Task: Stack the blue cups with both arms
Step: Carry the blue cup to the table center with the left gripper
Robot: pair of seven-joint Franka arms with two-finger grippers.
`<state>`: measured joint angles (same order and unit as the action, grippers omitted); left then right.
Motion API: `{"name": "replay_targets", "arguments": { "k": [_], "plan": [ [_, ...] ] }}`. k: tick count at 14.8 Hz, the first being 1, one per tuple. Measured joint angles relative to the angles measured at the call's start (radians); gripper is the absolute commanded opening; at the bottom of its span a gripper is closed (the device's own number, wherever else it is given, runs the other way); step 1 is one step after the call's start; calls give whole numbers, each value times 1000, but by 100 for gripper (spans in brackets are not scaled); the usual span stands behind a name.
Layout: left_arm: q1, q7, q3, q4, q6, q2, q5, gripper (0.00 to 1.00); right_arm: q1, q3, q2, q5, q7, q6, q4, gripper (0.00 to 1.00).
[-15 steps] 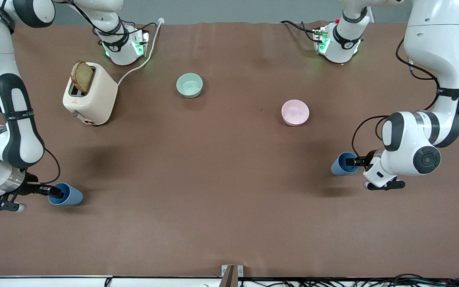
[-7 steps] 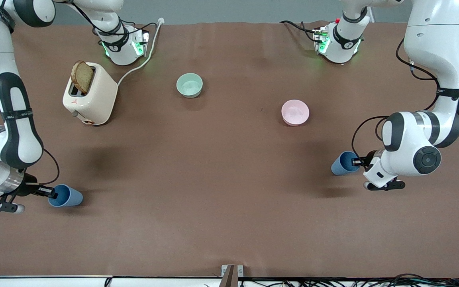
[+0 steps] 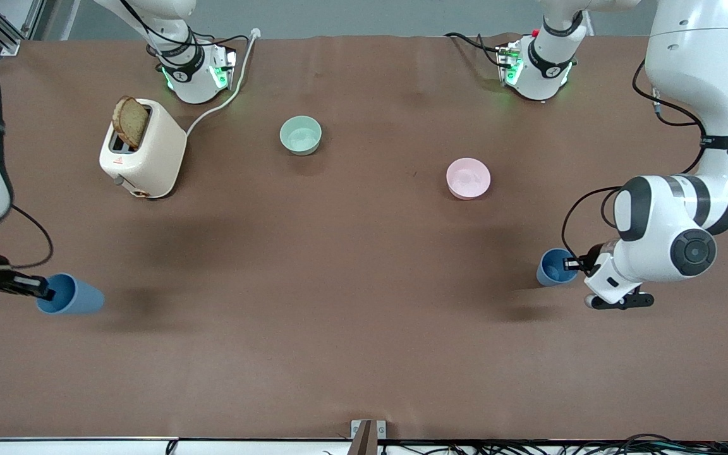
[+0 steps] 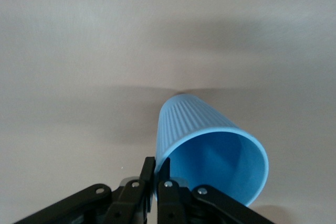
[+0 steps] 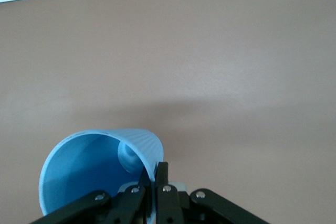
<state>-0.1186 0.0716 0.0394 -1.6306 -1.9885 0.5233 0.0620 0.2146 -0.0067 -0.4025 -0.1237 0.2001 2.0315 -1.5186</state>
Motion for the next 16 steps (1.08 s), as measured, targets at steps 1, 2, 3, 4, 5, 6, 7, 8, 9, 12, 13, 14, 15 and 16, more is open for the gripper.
{"name": "replay_targets", "arguments": {
  "k": [1, 2, 3, 4, 5, 6, 7, 8, 9, 12, 13, 14, 15, 16],
  "plan": [
    [-5, 0, -20, 44, 32, -2, 0, 1, -8, 0, 46, 14, -1, -37, -5, 4],
    [-16, 0, -43, 89, 57, -3, 0, 1, -18, 0, 92, 21, -5, -73, -14, 4],
    [-38, 2, -63, 130, 73, -3, 0, 1, -29, 0, 135, 28, -13, -107, -27, 4],
    [-69, 5, -75, 160, 82, -3, 0, 1, -42, 0, 177, 36, -23, -137, -44, 4],
    [-107, 7, -79, 182, 84, -3, 2, 1, -56, 1, 220, 47, -38, -156, -68, 4],
    [-144, 9, -81, 201, 84, 1, 14, 1, -70, 1, 263, 53, -55, -174, -94, 4],
    [-177, 11, -83, 221, 84, 11, 46, 1, -84, 1, 301, 56, -81, -206, -116, 4],
    [-204, 11, -87, 237, 84, 24, 84, 0, -97, 3, 336, 59, -112, -246, -131, 4],
    [-229, 10, -94, 248, 81, 40, 114, 0, -112, 4, 367, 63, -141, -282, -140, 3],
    [-301, 10, -120, 263, 31, 100, 136, 0, -143, 10, 442, 72, -193, -373, -153, 1],
    [-328, 10, -129, 264, -1, 122, 137, 1, -150, 14, 460, 73, -208, -397, -155, 1],
    [-355, 14, -133, 266, -37, 142, 139, 0, -156, 19, 470, 73, -224, -411, -156, 1],
    [-383, 30, -136, 268, -70, 159, 140, 0, -161, 25, 476, 74, -238, -416, -155, 1],
    [-407, 51, -137, 270, -93, 172, 140, 1, -162, 29, 478, 74, -249, -417, -153, 1]
  ]
}}
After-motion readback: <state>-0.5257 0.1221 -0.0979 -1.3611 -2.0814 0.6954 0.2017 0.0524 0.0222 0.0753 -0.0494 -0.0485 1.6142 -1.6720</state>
